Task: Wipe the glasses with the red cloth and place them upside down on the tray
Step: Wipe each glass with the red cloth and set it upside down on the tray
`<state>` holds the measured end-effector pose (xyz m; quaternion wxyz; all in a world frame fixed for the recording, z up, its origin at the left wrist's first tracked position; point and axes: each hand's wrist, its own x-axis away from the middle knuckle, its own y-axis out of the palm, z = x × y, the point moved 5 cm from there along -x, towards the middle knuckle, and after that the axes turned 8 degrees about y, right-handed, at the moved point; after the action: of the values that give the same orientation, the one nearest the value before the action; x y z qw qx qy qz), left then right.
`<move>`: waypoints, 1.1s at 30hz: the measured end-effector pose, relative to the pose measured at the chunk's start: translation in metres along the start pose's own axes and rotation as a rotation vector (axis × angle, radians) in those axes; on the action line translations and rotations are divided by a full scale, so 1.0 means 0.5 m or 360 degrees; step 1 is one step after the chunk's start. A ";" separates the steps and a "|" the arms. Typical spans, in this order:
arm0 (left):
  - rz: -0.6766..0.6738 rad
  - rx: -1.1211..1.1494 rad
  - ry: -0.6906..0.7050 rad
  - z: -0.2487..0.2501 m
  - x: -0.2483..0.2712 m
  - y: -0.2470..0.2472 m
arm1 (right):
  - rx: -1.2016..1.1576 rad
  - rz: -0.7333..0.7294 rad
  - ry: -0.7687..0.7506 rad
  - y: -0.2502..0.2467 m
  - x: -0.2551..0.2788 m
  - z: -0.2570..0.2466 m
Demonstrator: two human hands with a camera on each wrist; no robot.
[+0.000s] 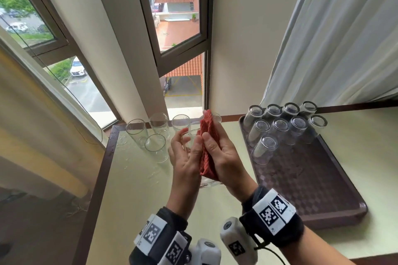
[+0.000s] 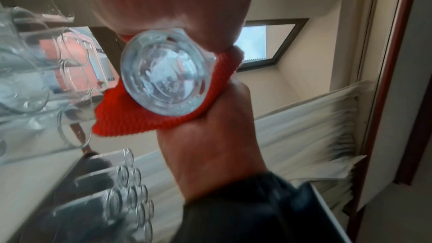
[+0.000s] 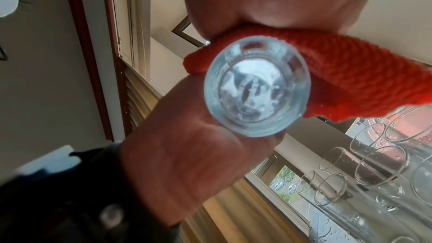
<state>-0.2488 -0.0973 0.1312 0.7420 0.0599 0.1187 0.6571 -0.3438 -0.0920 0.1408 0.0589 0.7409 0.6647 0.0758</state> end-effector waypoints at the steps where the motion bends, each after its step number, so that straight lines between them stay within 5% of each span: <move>1: -0.0009 -0.0004 -0.0031 0.002 -0.004 -0.003 | 0.0023 0.0010 -0.0013 0.001 0.004 0.000; 15: -0.0091 0.0014 -0.0047 0.000 -0.013 -0.033 | 0.0093 0.0101 -0.0054 0.016 0.015 0.022; 23: -0.0098 -0.0055 -0.0095 -0.010 -0.007 -0.023 | -0.0220 0.0145 0.0086 0.015 0.008 0.030; 29: 0.0078 -0.0058 -0.0156 -0.016 -0.013 -0.048 | 0.0136 0.0118 -0.0027 0.018 0.028 0.050; 33: -0.0018 -0.0102 -0.0093 -0.008 -0.007 -0.025 | -0.0189 0.0110 0.0084 0.008 0.018 0.034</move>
<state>-0.2383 -0.1028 0.1245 0.7505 0.0547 0.0762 0.6542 -0.3356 -0.0833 0.1253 0.0825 0.7565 0.6343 0.1364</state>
